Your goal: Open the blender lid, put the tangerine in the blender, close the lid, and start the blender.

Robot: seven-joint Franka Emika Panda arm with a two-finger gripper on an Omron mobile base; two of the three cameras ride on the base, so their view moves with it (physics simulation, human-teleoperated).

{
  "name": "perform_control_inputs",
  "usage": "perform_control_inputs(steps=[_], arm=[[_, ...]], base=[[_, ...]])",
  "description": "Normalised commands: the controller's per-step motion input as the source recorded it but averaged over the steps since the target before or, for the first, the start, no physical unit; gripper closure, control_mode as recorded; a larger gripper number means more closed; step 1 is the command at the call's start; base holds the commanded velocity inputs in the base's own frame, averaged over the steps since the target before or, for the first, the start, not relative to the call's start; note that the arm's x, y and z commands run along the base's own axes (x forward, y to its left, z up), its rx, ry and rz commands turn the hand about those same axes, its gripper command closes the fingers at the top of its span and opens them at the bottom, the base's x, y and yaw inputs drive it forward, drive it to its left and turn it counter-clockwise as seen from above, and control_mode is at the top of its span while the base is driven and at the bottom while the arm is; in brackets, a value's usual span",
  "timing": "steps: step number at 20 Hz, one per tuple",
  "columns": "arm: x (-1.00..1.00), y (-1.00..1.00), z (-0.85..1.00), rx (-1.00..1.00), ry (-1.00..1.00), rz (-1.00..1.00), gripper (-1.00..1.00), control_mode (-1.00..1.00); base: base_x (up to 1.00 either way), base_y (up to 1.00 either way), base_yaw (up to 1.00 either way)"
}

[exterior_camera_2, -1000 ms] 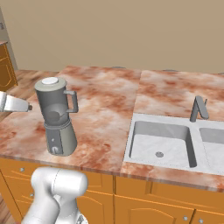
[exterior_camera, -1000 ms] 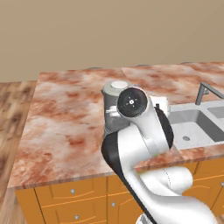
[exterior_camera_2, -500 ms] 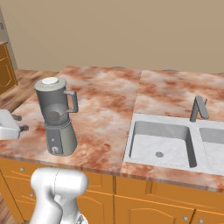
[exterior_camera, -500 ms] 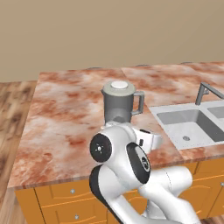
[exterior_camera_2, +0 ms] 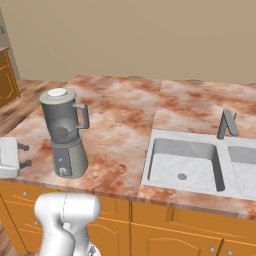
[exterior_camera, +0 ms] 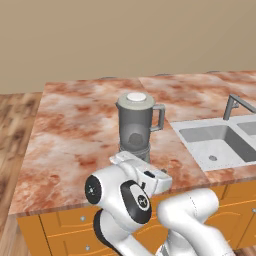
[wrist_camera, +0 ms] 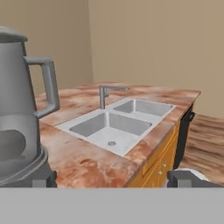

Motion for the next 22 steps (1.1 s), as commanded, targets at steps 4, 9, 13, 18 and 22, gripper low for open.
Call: perform_control_inputs(steps=[4, 9, 13, 18, 22], arm=[[0.06, -0.01, -0.74, 0.00, -0.08, -0.04, -1.00, -1.00], [0.06, -0.20, -0.70, 0.00, -0.07, -0.03, -1.00, -1.00], [0.09, -0.38, -0.55, 0.00, 0.00, -0.10, -1.00, -1.00], [0.21, -0.31, -0.35, 0.00, -0.01, -0.11, -1.00, -1.00], [0.34, -0.02, -0.14, 0.00, -0.12, 0.01, -1.00, -1.00]], base=[[0.00, 0.00, 0.00], [0.00, 0.00, 0.00], [0.00, 0.00, 0.00], [0.00, 0.00, 0.00], [0.00, 0.00, 0.00]])
